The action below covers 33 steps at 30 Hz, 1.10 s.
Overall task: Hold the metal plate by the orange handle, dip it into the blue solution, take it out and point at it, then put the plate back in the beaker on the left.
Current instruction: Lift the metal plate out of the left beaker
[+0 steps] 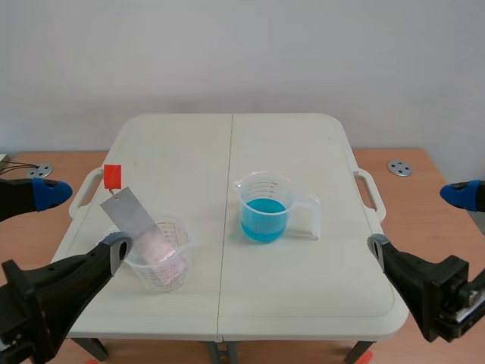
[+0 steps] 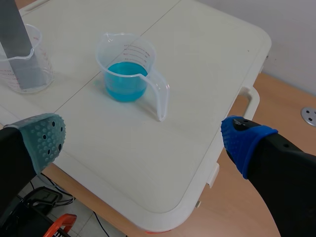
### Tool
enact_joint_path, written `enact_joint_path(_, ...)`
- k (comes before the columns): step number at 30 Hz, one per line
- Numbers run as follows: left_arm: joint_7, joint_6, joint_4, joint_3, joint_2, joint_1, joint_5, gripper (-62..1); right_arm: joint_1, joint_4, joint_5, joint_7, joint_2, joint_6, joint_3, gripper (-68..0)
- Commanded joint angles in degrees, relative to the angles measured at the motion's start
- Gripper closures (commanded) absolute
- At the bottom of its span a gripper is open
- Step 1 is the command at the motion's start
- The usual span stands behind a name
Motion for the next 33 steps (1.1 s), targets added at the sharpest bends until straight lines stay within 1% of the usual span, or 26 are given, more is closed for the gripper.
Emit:
enact_joint_path(1, -0.98, 0.07, 0.83, -0.20, -0.02, -0.17, -0.50, -60.4, 0.52, 1.03, 0.42, 0.74, 0.00, 0.04, 0.02, -66.3)
enact_joint_path(4, -0.98, 0.07, 0.83, -0.20, -0.02, -0.17, -0.50, -60.4, 0.55, 1.03, 0.42, 1.84, 0.00, 0.04, 0.02, -66.3)
enact_joint_path(13, -0.98, 0.07, 0.83, -0.20, -0.02, -0.17, -0.50, -60.4, 0.55, 1.03, 0.42, 1.97, 0.00, 0.04, 0.02, -66.3)
enact_joint_path(15, -0.98, 0.07, 0.83, -0.20, -0.02, -0.17, -0.37, -59.0, 0.68, 1.03, 0.42, 1.95, 0.00, 0.04, 0.02, -66.3)
enact_joint_path(16, -0.98, 0.07, 0.83, -0.20, -0.02, -0.17, -0.35, -57.3, 0.68, 1.03, 0.42, 2.01, 0.00, 0.04, 0.02, -66.3)
enact_joint_path(17, -1.01, 0.07, 0.83, -0.20, -0.02, -0.20, -0.35, -54.6, 0.68, 1.03, 0.42, 2.03, 0.00, 0.04, 0.02, -66.3)
enact_joint_path(18, -1.01, 0.02, 0.83, -0.20, -0.02, -0.20, -0.31, -50.4, 0.68, 1.03, 0.42, 2.03, 0.00, 0.04, 0.02, -66.3)
enact_joint_path(19, -1.01, -0.09, 0.83, -0.20, -0.02, -0.31, -0.15, -44.8, 0.68, 1.03, 0.42, 2.03, 0.00, 0.04, 0.02, -66.3)
enact_joint_path(22, -1.03, -0.35, 0.83, -0.20, -0.02, -0.31, 1.66, -25.1, 0.68, 1.03, 0.42, 2.03, 0.00, 0.02, 0.02, -66.3)
enact_joint_path(24, -0.98, -0.37, 0.83, -0.20, -0.02, -0.31, 2.08, -10.3, 0.83, 1.01, 0.42, 2.21, 0.00, 0.04, 0.02, -66.3)
enact_joint_path(25, -0.96, -0.35, 0.83, -0.20, -0.02, -0.28, 2.05, -4.3, 0.94, 1.01, 0.42, 2.21, 0.00, 0.02, 0.02, -66.3)
enact_joint_path(26, -0.98, -0.35, 0.83, -0.22, -0.02, -0.28, 2.03, -2.8, 1.25, 1.01, 0.42, 2.19, 0.00, 0.04, 0.00, -66.3)
enact_joint_path(30, -1.01, -0.33, 0.85, -0.26, -0.02, 0.00, 2.03, -2.9, 2.78, 0.46, 0.42, 1.95, 0.00, 0.07, -0.26, -66.3)
enact_joint_path(33, -1.11, -0.33, 1.14, -1.90, -0.02, 2.99, 2.03, -2.9, 4.13, -0.02, 0.42, 1.92, 0.00, 0.24, -0.46, -66.3)
